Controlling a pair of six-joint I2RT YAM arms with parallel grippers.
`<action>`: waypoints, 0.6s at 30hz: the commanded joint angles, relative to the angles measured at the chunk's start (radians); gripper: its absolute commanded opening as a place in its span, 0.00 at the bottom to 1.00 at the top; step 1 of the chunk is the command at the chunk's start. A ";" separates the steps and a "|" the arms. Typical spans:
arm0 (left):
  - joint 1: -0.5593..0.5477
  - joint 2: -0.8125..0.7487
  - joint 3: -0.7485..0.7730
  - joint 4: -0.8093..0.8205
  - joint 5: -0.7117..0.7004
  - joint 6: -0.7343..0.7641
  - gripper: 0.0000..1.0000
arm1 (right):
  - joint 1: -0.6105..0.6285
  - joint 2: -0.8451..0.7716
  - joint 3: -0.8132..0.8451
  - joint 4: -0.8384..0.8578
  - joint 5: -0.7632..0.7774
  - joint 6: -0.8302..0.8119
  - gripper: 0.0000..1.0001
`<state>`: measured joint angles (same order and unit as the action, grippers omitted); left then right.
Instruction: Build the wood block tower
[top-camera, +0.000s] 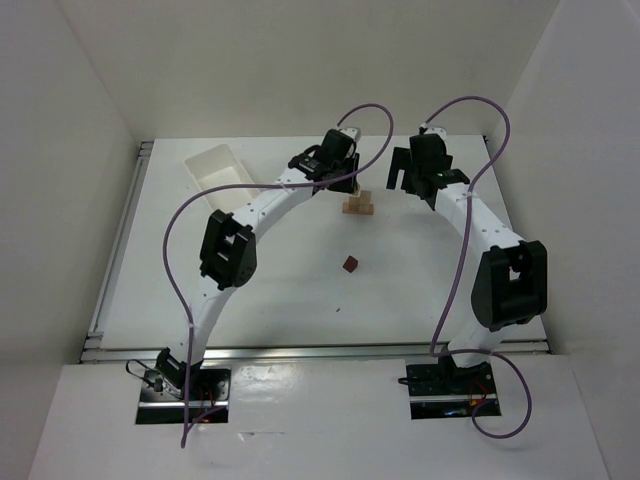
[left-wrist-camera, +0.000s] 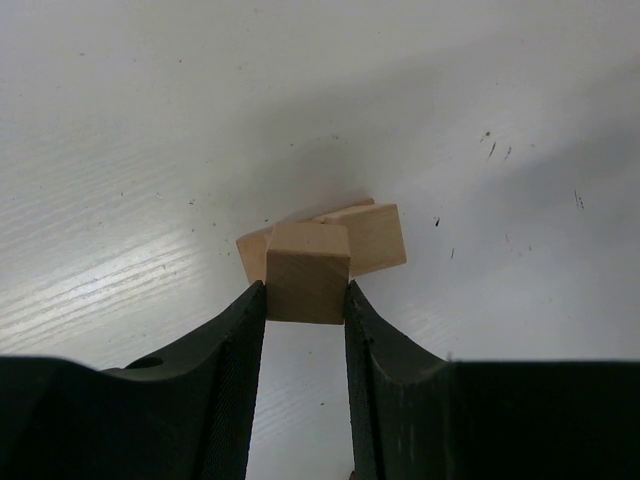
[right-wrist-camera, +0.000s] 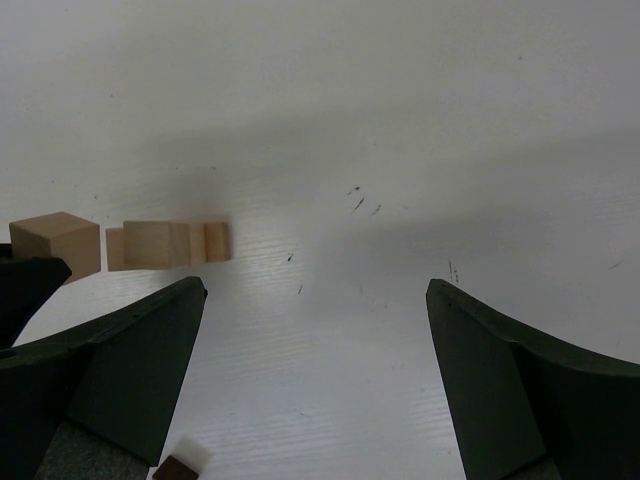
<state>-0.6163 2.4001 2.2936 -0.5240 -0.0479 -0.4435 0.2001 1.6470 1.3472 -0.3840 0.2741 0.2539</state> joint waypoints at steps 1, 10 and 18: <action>-0.003 0.030 0.056 0.004 0.005 -0.050 0.05 | -0.007 0.013 0.020 -0.018 0.007 0.010 1.00; -0.013 0.039 0.056 -0.007 -0.047 -0.109 0.05 | -0.007 0.022 0.020 -0.027 -0.003 0.010 1.00; -0.013 0.050 0.056 -0.007 -0.058 -0.139 0.05 | -0.007 0.022 0.020 -0.027 -0.003 0.010 1.00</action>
<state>-0.6235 2.4393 2.3131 -0.5404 -0.0910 -0.5510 0.2001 1.6653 1.3472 -0.4007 0.2722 0.2565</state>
